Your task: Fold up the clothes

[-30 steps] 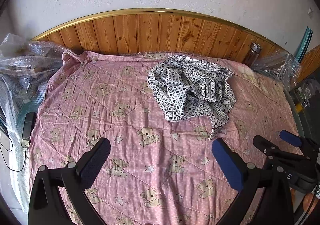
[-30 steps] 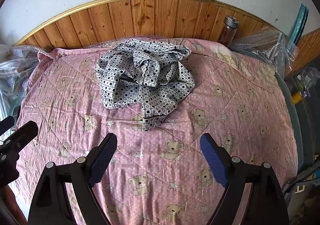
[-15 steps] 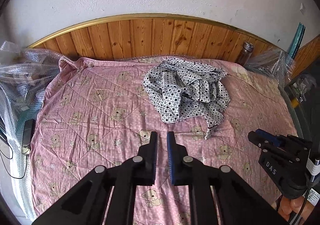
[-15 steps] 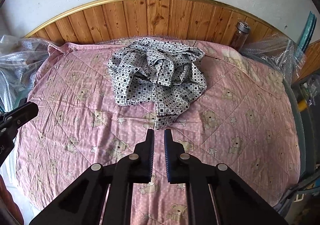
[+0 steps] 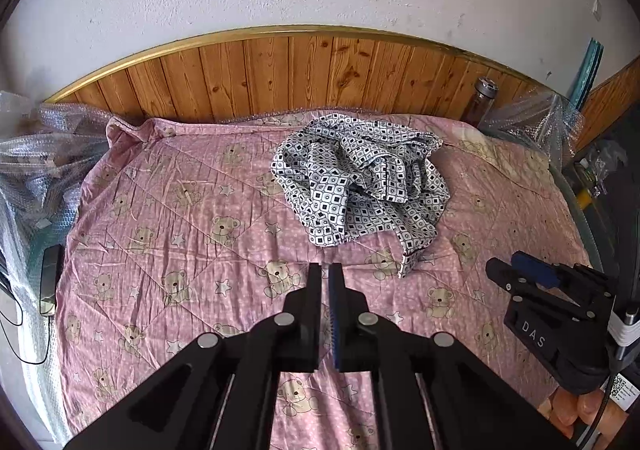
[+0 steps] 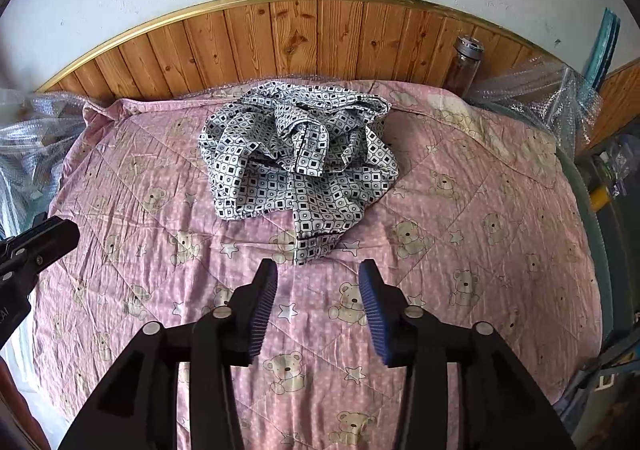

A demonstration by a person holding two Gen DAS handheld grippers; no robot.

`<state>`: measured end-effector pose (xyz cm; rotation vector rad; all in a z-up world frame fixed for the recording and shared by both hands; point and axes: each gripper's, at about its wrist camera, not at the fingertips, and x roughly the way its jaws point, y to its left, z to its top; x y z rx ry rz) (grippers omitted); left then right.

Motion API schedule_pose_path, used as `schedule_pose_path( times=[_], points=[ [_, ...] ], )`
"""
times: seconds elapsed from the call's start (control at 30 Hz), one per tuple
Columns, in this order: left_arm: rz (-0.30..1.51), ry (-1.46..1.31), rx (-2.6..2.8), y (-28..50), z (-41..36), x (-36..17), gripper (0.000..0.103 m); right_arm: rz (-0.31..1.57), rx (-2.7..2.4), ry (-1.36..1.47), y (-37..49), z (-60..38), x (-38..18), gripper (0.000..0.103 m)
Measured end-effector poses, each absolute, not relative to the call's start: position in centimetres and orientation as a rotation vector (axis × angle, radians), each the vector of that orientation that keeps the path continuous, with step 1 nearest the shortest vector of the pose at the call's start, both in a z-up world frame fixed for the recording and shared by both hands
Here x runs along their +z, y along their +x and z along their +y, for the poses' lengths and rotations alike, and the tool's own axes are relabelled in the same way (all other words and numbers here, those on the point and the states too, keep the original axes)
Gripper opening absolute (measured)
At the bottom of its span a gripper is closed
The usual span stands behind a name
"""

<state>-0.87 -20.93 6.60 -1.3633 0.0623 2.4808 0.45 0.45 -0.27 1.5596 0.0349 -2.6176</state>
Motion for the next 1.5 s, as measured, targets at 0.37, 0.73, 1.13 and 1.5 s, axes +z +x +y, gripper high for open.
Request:
schedule_pose_path(
  times=[0.37, 0.73, 1.13, 1.5],
  points=[
    [-0.058, -1.446, 2.547, -4.4, -20.8, 3.6, 0.072, -0.008, -2.538, 1.631, -2.5, 1.2, -3.7, 0.057],
    [0.088, -1.501, 2.523, -9.1, -18.4, -1.3, 0.075, 0.089, -2.534, 1.594, -10.6, 1.3, -7.3, 0.068],
    [-0.043, -1.644, 2.393, -16.1, -15.4, -10.0, 0.086, -0.119, -2.315, 1.674, -22.4, 1.6, -16.0, 0.011],
    [-0.049, -1.788, 2.312, -20.5, -16.2, -15.1, 0.085, -0.193, -2.708, 1.529, -17.7, 16.6, -6.3, 0.007]
  ],
)
